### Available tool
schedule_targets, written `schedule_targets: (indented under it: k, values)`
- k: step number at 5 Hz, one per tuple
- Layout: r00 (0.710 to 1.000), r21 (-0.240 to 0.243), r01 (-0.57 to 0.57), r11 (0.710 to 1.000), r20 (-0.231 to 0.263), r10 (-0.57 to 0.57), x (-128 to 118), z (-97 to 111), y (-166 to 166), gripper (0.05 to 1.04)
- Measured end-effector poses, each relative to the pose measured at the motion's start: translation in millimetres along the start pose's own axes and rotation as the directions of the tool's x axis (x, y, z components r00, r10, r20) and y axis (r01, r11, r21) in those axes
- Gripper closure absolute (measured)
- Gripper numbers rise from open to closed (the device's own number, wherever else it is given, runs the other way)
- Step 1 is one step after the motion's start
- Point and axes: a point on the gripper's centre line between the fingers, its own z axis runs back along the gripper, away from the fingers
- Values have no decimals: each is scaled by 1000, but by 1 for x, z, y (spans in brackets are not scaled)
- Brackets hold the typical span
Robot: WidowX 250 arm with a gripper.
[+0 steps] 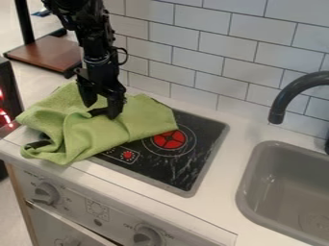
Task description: Fold the cloth from right to left
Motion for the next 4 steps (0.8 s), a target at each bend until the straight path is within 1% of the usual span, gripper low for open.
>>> schedule_targets:
  k: [1,2,3,4]
  values:
    - [998,11,-2,1000,61,1,6,33,1,74]
    - [995,8,0,1000,101,-1,6,62,-2,85]
    - [993,35,-42,999,109,38,2,78,0,85]
    - [993,33,-50,998,106,46,1,77,0,85]
